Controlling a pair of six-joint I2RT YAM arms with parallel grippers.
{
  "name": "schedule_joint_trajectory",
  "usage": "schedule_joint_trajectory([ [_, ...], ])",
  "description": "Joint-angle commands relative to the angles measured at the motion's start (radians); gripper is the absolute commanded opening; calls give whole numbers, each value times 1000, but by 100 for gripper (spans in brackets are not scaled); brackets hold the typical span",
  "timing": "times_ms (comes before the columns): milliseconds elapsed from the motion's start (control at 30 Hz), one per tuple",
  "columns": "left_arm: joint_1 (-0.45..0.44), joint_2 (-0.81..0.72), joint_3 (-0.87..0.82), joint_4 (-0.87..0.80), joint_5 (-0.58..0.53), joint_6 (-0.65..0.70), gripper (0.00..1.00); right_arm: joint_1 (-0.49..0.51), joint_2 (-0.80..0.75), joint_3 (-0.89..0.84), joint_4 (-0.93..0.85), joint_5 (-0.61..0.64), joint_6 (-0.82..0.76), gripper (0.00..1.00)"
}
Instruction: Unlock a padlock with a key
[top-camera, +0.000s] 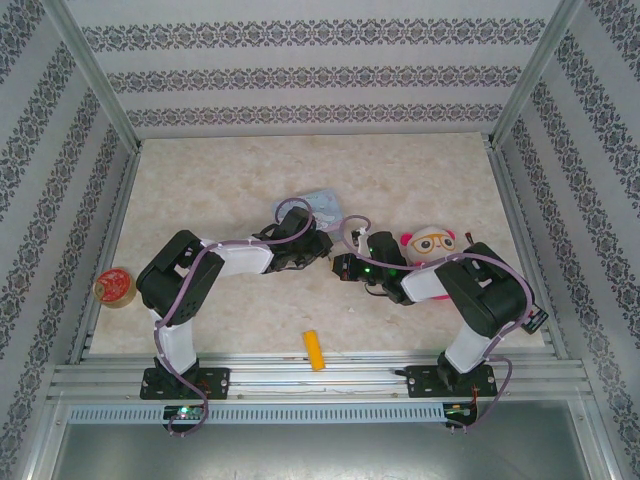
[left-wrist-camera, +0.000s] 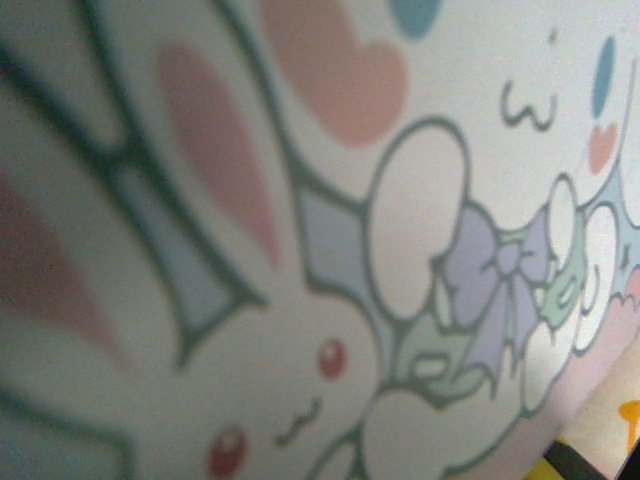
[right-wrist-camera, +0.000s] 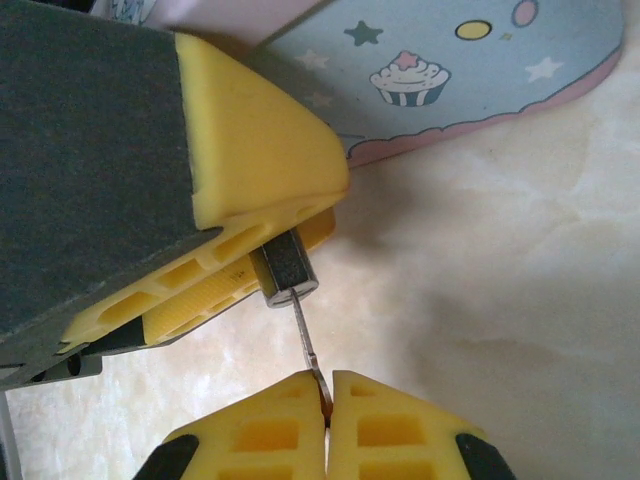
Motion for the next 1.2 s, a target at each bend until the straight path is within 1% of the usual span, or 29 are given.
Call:
schedule_joint_trajectory([
  [0, -5, -23, -10, -44, 115, -45, 0, -19, -34, 38, 42, 56, -13, 0],
  [167, -5, -39, -3, -85, 112, -29, 0, -19, -56, 24, 51, 62, -9, 0],
  [400, -5, -29, -12, -56, 121, -44, 0, -19, -49, 22, 54, 54, -8, 0],
  [500, -5, -32, -19, -43, 121, -47, 0, -19, -33, 15, 102, 46, 9, 0],
  [733, -5, -35, -21, -40, 123, -49, 0, -20, -13, 10, 150, 35, 34, 0],
  [867, -5, -31, -24, -32, 128, -50, 0, -31, -6, 18, 162, 15, 47, 0],
  [1167, -5, -30, -26, -30, 130, -50, 0, -72, 14, 30, 223, -85, 91, 0],
])
